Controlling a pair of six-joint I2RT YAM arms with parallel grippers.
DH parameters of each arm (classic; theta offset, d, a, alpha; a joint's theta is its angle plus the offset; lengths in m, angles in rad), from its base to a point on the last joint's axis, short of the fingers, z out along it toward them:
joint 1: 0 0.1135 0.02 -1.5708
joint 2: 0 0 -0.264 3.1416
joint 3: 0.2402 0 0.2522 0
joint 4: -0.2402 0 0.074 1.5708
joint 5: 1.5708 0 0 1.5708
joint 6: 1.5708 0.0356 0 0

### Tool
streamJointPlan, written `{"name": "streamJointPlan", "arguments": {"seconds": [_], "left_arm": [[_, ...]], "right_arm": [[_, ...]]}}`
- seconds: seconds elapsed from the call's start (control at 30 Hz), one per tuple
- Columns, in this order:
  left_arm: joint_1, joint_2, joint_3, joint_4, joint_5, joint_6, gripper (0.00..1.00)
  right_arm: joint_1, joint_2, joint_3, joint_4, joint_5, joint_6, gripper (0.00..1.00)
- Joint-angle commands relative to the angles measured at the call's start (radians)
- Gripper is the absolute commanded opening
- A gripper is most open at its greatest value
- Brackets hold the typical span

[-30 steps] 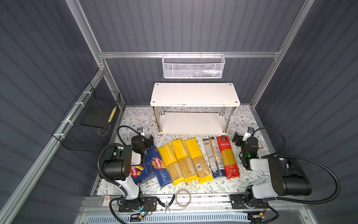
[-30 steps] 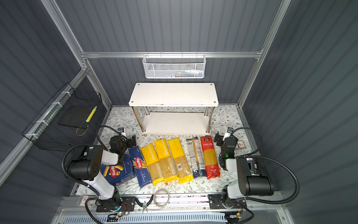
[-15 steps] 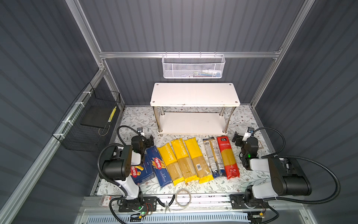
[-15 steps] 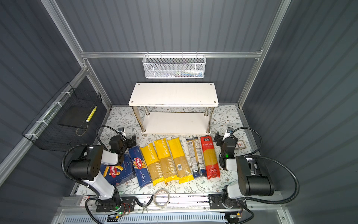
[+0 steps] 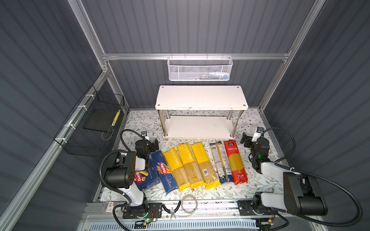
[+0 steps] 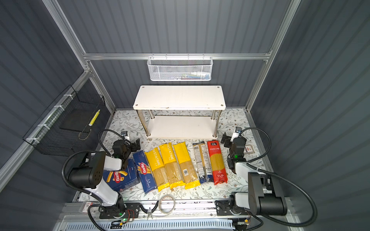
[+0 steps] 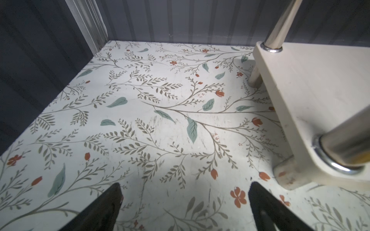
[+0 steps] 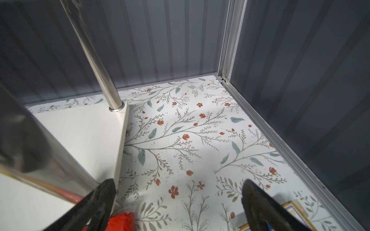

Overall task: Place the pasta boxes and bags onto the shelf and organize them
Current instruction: 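Move the right gripper down over the red spaghetti bag while the left arm shifts slightly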

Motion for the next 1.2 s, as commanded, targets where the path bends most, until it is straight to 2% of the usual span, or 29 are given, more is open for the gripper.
{"name": "streamJointPlan", "arguments": {"seconds": [0.0, 0.13, 0.23, 0.4, 0.47, 0.6, 0.77, 0.83, 0.97, 1.17], "left_arm": [[-0.006, -0.064, 0.001, -0.059, 0.005, 0.002, 0.99], [-0.006, -0.189, 0.064, -0.306, 0.060, -0.036, 0.99], [-0.008, -0.288, 0.058, -0.373, 0.166, -0.066, 1.00], [-0.046, -0.467, 0.070, -0.576, 0.201, -0.105, 1.00], [-0.074, -0.529, 0.044, -0.607, 0.223, -0.112, 1.00], [-0.120, -0.612, -0.040, -0.602, 0.271, -0.137, 1.00], [-0.131, -0.632, -0.061, -0.612, 0.311, -0.152, 1.00], [-0.133, -0.649, -0.083, -0.576, 0.312, -0.146, 0.99], [-0.133, -0.625, -0.070, -0.579, 0.339, -0.119, 1.00], [-0.133, -0.613, -0.060, -0.586, 0.355, -0.113, 1.00]], "right_arm": [[0.001, -0.106, 0.088, -0.322, -0.075, 0.073, 0.99], [0.026, -0.199, 0.180, -0.657, -0.145, 0.139, 0.99], [0.074, -0.237, 0.218, -0.828, -0.187, 0.172, 0.99], [0.177, -0.215, 0.332, -1.114, -0.207, 0.167, 0.99], [0.194, -0.202, 0.359, -1.195, -0.201, 0.189, 0.99], [0.231, -0.207, 0.343, -1.241, -0.181, 0.238, 0.99], [0.292, -0.167, 0.360, -1.308, -0.094, 0.256, 0.99], [0.304, -0.146, 0.366, -1.318, -0.092, 0.259, 0.99], [0.314, -0.061, 0.369, -1.333, -0.103, 0.264, 0.99], [0.314, -0.035, 0.348, -1.320, -0.064, 0.285, 0.99]]}}
